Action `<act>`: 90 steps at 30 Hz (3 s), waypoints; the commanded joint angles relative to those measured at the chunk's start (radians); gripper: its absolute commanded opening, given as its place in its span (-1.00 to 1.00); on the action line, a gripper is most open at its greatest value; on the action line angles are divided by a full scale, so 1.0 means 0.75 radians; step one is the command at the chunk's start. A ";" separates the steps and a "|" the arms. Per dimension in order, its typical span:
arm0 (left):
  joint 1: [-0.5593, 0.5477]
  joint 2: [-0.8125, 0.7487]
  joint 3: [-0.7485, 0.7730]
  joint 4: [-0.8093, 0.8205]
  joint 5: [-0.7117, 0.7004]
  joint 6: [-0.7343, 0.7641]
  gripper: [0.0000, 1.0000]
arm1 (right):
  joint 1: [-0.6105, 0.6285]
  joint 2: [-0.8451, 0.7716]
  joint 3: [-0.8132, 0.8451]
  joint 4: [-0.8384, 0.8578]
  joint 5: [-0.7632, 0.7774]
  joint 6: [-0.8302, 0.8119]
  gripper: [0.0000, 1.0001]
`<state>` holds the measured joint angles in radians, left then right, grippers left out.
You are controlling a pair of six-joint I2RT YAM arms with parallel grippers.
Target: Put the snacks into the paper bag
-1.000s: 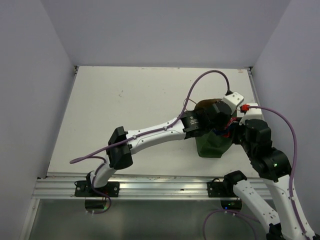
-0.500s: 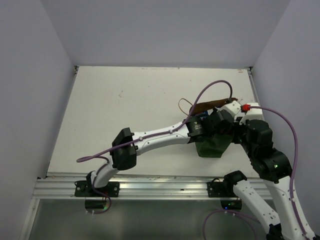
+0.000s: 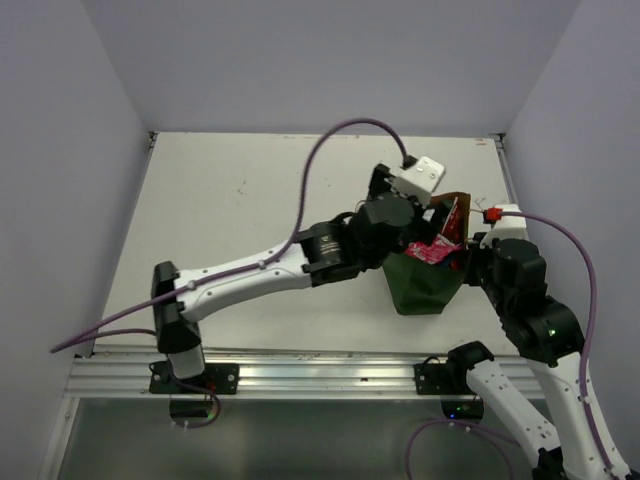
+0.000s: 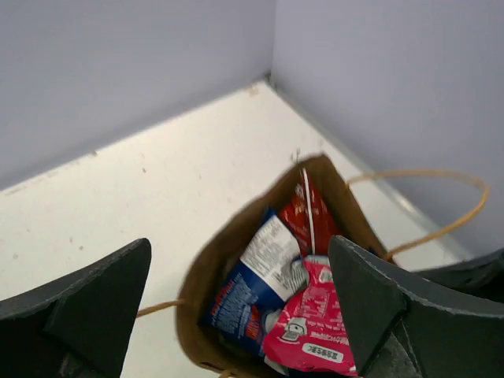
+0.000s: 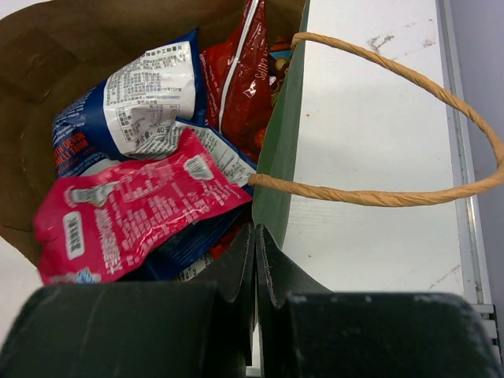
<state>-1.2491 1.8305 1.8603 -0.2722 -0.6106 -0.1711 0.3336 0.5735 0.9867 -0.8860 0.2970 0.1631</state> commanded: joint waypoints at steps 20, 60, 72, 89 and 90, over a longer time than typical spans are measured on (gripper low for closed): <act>0.215 -0.436 -0.424 -0.157 -0.004 -0.492 1.00 | 0.001 -0.002 0.030 0.022 0.005 -0.007 -1.00; 0.285 -0.301 -0.500 0.291 0.368 -0.686 -1.00 | 0.001 0.288 0.198 0.154 -0.214 -0.007 -1.00; 0.285 -0.457 -0.382 0.024 0.080 -0.555 -1.00 | 0.387 0.497 0.368 0.273 -0.098 0.059 -1.00; 0.289 -0.770 -0.603 -0.216 -0.159 -0.563 -1.00 | 1.001 0.898 0.605 0.349 0.465 0.095 -1.00; 0.293 -0.772 -0.613 -0.220 -0.162 -0.567 -1.00 | 1.001 0.894 0.605 0.347 0.469 0.093 -1.00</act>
<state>-1.0187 1.2934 1.4044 -0.5819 -0.7479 -0.5396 1.0801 1.2694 1.3750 -0.7261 0.5842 0.2214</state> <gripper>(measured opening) 0.020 0.009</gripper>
